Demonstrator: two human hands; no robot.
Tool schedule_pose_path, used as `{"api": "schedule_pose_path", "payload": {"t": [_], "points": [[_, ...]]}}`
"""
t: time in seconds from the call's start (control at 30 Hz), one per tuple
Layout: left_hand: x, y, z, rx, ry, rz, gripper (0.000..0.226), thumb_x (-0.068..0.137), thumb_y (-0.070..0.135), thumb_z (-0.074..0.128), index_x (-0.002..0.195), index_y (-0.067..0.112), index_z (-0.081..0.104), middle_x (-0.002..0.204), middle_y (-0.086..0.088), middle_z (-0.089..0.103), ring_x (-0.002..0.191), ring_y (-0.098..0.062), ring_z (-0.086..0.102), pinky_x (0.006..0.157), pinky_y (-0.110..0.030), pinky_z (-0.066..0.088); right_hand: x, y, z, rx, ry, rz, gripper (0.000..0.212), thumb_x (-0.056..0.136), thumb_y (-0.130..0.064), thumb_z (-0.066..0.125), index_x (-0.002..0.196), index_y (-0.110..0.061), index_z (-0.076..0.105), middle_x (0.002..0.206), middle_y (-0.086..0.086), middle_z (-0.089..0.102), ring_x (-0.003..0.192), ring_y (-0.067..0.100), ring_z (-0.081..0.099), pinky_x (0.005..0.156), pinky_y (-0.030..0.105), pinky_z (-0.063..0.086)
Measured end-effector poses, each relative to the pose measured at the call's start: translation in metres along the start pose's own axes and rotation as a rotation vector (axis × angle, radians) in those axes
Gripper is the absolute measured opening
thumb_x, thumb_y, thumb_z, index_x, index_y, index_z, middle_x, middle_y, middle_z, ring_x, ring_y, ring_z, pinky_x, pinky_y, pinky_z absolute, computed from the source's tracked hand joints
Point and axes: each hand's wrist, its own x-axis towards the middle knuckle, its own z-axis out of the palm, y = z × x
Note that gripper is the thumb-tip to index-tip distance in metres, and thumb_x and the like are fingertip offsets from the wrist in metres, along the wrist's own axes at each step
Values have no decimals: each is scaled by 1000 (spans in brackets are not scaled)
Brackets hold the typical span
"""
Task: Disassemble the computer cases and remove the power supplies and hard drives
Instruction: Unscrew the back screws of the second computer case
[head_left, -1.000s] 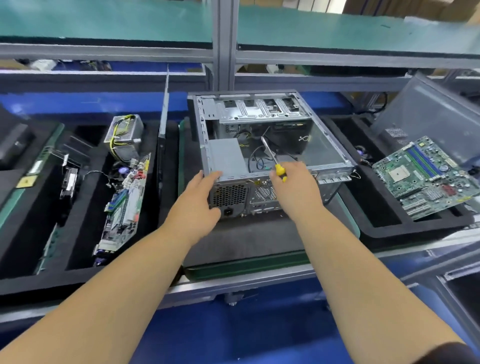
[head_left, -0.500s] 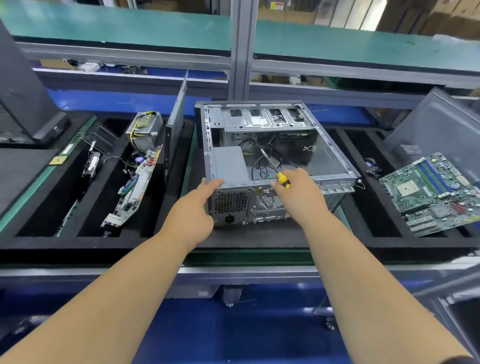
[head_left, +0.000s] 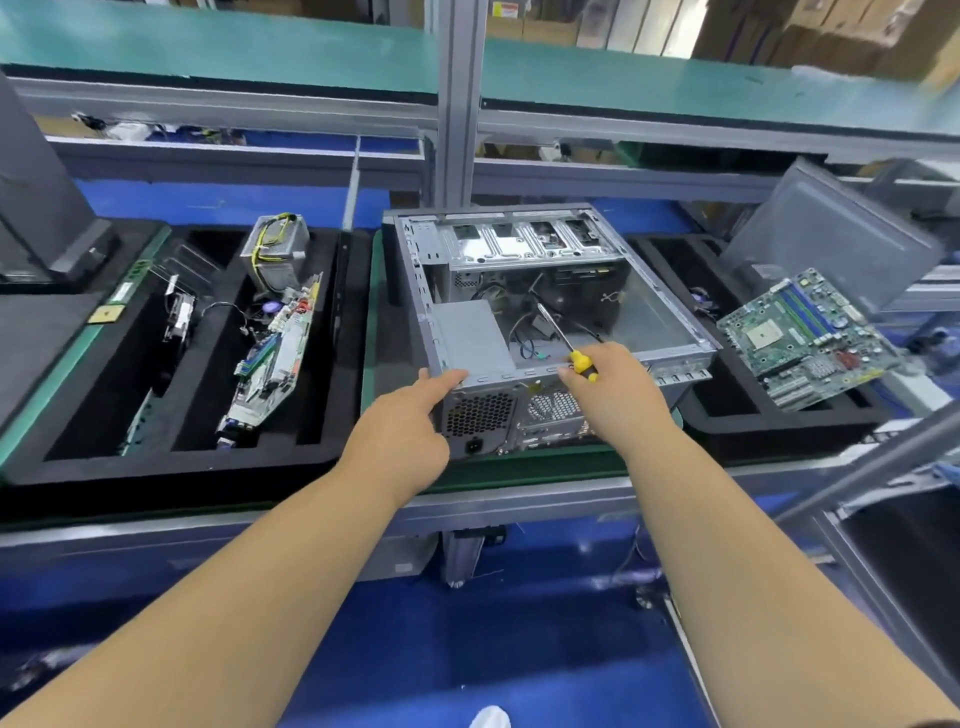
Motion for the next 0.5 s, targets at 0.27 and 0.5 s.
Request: {"api": "schedule_pose_path", "payload": {"t": [0.27,0.5], "points": [[-22,-28,8,-331,-96,57,89,87,-5,42,150,53,16,154,11,34,130,-11,48,85,-13,40,-74,-6,27,352,341,166,22,93,-33,62,81,-17,53,87,0,50,71,11,46,63,26,37],[-43,-63,35,-477,-28,-287,40,95,12,50,131,30,53,119,11,65,98,-2,61,78,-16,50,-128,2,103,616,-33,435,23,98,-31,52,85,-16,63,80,5,63,67,19,48,65,34,43]]}}
